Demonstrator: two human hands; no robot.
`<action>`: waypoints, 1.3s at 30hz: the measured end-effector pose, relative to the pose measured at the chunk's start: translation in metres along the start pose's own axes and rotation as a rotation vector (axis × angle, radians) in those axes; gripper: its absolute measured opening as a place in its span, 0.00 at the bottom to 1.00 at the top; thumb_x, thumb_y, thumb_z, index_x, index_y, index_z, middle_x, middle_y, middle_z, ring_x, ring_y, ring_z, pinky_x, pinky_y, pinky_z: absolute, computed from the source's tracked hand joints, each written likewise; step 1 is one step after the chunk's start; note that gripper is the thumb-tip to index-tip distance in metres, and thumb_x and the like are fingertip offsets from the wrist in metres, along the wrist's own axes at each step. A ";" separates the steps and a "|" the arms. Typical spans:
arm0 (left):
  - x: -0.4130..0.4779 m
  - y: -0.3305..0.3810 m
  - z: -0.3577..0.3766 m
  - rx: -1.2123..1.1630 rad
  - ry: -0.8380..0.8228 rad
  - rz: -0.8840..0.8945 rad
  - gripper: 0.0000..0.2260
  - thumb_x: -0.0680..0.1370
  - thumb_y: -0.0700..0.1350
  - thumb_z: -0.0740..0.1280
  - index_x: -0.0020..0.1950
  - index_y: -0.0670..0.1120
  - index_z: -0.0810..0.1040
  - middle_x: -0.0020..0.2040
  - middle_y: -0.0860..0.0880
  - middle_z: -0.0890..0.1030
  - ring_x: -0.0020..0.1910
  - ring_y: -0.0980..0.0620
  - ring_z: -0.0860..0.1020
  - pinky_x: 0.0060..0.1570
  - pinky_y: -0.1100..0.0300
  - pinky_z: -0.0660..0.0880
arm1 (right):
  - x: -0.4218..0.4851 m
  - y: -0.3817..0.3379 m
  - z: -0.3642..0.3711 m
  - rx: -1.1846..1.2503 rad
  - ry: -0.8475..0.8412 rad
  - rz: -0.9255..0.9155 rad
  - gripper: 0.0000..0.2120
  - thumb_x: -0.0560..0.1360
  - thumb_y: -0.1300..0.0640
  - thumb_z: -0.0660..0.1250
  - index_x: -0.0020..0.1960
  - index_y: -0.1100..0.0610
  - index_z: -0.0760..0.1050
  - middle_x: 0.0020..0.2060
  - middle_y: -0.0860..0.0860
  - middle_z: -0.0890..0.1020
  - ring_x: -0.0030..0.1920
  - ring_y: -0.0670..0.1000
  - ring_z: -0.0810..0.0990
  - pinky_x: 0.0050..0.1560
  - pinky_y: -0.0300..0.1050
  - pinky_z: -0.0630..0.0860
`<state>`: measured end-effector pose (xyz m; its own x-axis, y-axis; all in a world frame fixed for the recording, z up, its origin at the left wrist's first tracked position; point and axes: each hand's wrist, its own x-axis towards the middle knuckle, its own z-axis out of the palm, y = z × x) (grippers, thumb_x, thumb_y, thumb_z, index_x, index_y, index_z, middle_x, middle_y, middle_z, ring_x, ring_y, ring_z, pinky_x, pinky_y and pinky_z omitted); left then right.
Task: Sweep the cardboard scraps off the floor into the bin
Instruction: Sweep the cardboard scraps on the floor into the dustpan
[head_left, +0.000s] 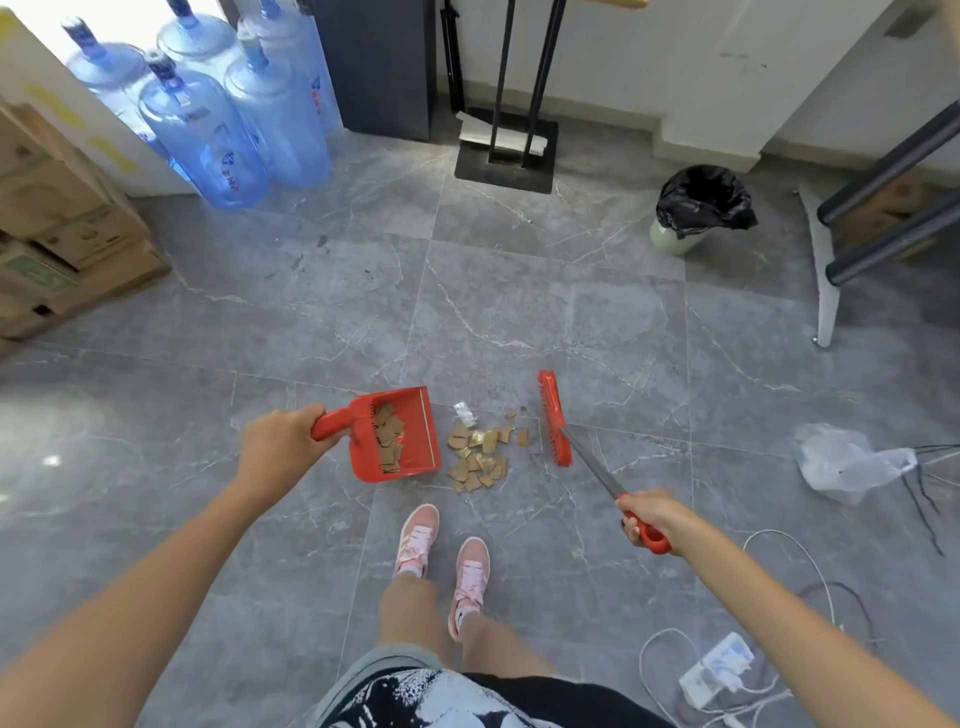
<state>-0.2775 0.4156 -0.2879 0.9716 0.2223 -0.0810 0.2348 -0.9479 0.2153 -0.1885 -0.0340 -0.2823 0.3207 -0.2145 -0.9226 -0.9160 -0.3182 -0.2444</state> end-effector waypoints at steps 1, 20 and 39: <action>0.001 0.001 0.003 -0.001 -0.006 0.004 0.20 0.68 0.55 0.76 0.30 0.44 0.71 0.21 0.49 0.71 0.19 0.46 0.70 0.23 0.61 0.65 | 0.002 0.003 0.002 -0.007 0.007 0.004 0.12 0.79 0.69 0.56 0.36 0.62 0.66 0.27 0.54 0.65 0.11 0.45 0.62 0.16 0.29 0.62; 0.054 -0.042 0.031 -0.187 -0.181 0.133 0.22 0.69 0.49 0.77 0.32 0.52 0.62 0.23 0.58 0.61 0.20 0.52 0.64 0.24 0.68 0.56 | 0.028 -0.024 0.127 -0.090 0.079 0.126 0.11 0.76 0.69 0.56 0.36 0.61 0.64 0.21 0.54 0.67 0.12 0.46 0.63 0.19 0.30 0.65; 0.060 -0.087 0.049 -0.211 -0.229 0.080 0.16 0.73 0.54 0.73 0.34 0.45 0.73 0.25 0.49 0.74 0.24 0.47 0.72 0.26 0.60 0.67 | -0.008 -0.032 0.269 -0.340 -0.085 0.001 0.05 0.77 0.65 0.56 0.44 0.62 0.68 0.24 0.56 0.71 0.19 0.49 0.68 0.20 0.36 0.67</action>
<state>-0.2407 0.5004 -0.3592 0.9610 0.0691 -0.2678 0.1820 -0.8869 0.4246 -0.2266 0.2262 -0.3470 0.2853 -0.1421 -0.9478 -0.7793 -0.6101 -0.1432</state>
